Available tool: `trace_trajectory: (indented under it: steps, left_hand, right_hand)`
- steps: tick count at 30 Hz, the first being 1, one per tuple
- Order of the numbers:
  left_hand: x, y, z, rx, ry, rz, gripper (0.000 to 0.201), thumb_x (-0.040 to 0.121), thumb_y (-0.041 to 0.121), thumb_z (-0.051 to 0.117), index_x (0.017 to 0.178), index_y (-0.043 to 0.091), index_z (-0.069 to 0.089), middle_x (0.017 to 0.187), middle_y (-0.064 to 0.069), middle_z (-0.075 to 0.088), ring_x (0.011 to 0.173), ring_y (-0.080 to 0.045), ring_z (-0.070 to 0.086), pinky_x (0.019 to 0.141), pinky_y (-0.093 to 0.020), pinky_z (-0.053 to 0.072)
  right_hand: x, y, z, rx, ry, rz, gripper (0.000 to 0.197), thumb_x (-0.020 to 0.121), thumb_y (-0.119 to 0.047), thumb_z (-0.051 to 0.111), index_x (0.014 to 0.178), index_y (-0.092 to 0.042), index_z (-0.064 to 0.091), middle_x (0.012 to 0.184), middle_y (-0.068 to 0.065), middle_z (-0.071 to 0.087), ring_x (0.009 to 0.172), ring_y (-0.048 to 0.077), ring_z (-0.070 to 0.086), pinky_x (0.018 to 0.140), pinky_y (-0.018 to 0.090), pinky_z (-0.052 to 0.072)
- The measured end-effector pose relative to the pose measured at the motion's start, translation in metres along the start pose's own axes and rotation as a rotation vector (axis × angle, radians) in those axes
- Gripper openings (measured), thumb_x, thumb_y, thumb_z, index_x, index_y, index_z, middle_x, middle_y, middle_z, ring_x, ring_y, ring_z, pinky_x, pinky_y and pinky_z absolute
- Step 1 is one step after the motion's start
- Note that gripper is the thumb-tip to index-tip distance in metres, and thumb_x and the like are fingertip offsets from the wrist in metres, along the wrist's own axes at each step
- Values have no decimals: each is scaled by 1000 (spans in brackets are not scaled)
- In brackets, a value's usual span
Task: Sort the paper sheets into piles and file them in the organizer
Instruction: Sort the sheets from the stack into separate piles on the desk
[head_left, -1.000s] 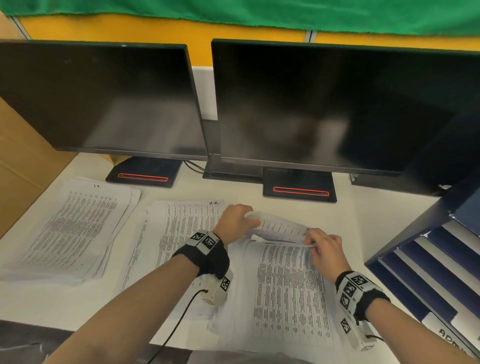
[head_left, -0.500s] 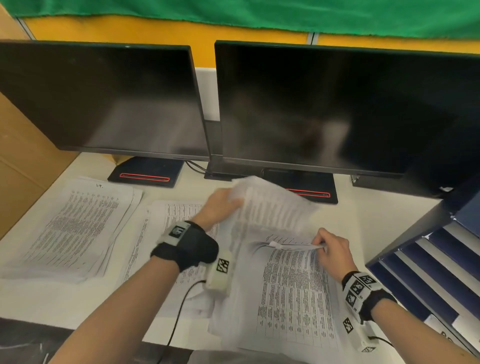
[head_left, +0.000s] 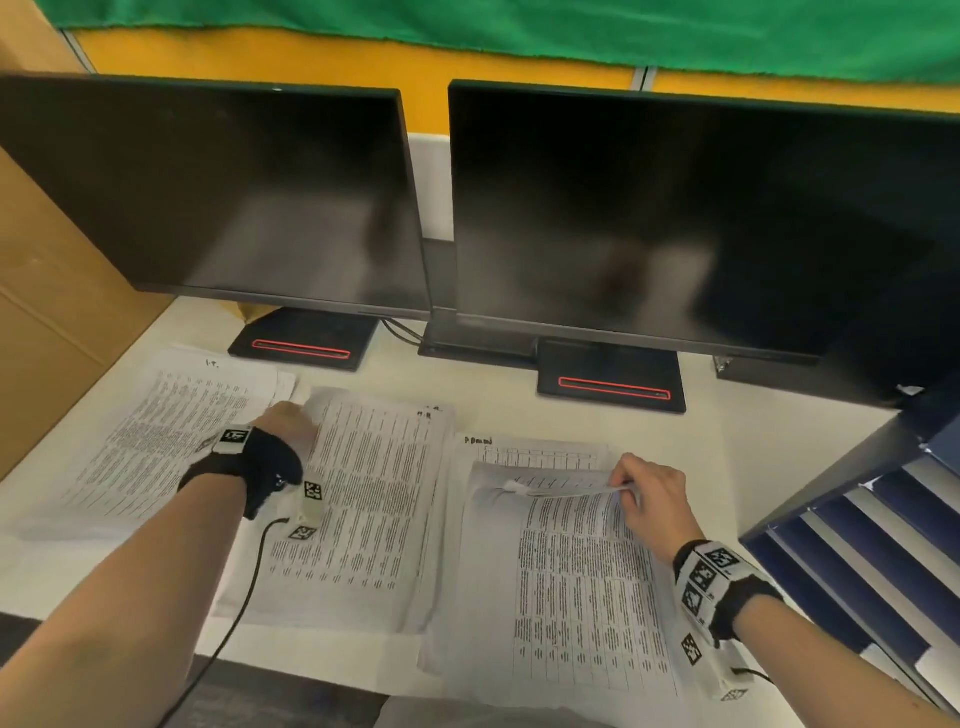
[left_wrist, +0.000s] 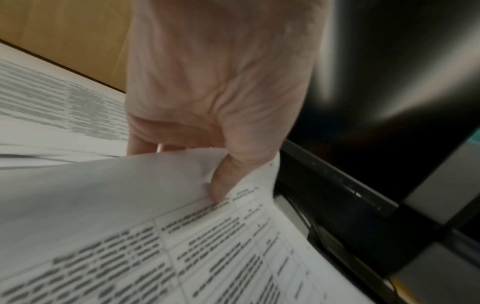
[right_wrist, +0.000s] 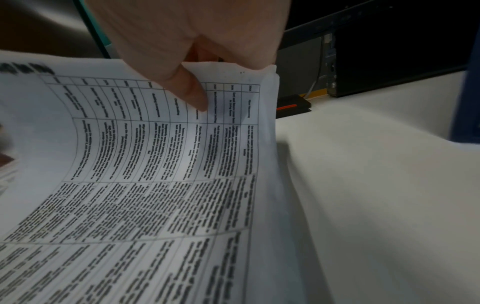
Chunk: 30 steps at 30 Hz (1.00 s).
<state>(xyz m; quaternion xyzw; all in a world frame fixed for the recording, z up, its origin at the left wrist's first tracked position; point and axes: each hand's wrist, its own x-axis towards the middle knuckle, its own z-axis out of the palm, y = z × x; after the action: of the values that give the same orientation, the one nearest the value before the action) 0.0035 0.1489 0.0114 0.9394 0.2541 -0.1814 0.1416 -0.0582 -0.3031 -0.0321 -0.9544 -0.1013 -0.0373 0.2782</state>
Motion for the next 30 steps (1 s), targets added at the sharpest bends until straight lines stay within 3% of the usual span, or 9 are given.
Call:
trace_trajectory:
  steps: [2, 4, 7, 9, 11, 15, 20, 27, 30]
  left_hand:
    - [11, 4, 6, -63, 5, -105, 42, 83, 21, 62, 118, -1, 52, 118, -21, 58, 104, -36, 59, 84, -42, 52]
    - [5, 23, 12, -34, 139, -83, 61, 83, 22, 63, 134, 8, 34, 133, -19, 41, 118, -37, 47, 96, -49, 46]
    - [-20, 70, 31, -20, 398, 408, 41, 89, 26, 57, 128, 21, 45, 126, -10, 48, 115, -27, 50, 96, -45, 44]
    - [-36, 102, 50, -6, 294, 707, 27, 91, 24, 52, 118, 25, 54, 117, -1, 54, 108, -19, 52, 96, -41, 43]
    - [-46, 127, 65, 101, 106, 834, 26, 92, 22, 49, 116, 25, 56, 116, 1, 56, 107, -18, 50, 98, -41, 39]
    - [-47, 150, 73, 419, 16, 851, 23, 89, 27, 52, 110, 21, 58, 110, 0, 60, 106, -21, 51, 94, -39, 35]
    - [-50, 150, 72, 402, 56, 922, 13, 89, 32, 55, 82, 21, 52, 85, 3, 62, 83, -18, 56, 95, -38, 37]
    - [-63, 137, 77, 521, 241, 1118, 25, 99, 29, 40, 94, 16, 62, 90, -1, 66, 84, -20, 57, 85, -33, 35]
    - [-63, 131, 78, 458, 264, 1174, 25, 99, 26, 44, 107, 19, 66, 112, -5, 67, 96, -23, 60, 90, -37, 38]
  right_hand:
    - [2, -7, -1, -44, -24, -21, 35, 80, 4, 51, 81, -29, 42, 80, -12, 59, 77, 15, 54, 93, 35, 31]
    - [3, -14, -1, -75, -40, -36, 29, 85, 0, 48, 90, -28, 42, 86, -11, 59, 80, 14, 53, 93, 28, 25]
    - [6, -21, 2, -85, -74, -25, 30, 87, -3, 47, 106, -26, 45, 93, -9, 62, 88, 13, 55, 96, 27, 22]
    - [6, -22, 5, -114, -79, -42, 29, 87, -5, 49, 107, -25, 50, 99, -8, 64, 92, 15, 57, 97, 32, 24]
    - [5, -22, 6, -148, -83, -50, 23, 87, -6, 50, 100, -24, 54, 99, -8, 63, 93, 16, 58, 95, 32, 25]
    - [1, -19, 3, -185, -106, -18, 18, 88, -12, 50, 96, -27, 55, 96, -11, 59, 94, 13, 54, 90, 27, 21]
    - [-3, -14, 6, -211, -73, -13, 13, 86, -18, 58, 94, -28, 60, 95, -8, 51, 95, 14, 49, 93, 32, 25]
    - [4, -21, 5, -223, -69, -18, 13, 81, -15, 63, 86, -27, 61, 123, -2, 48, 115, 20, 40, 97, 40, 30]
    - [5, -23, 5, -218, -100, -16, 12, 83, -15, 60, 86, -27, 61, 135, -6, 46, 124, 19, 36, 103, 40, 25]
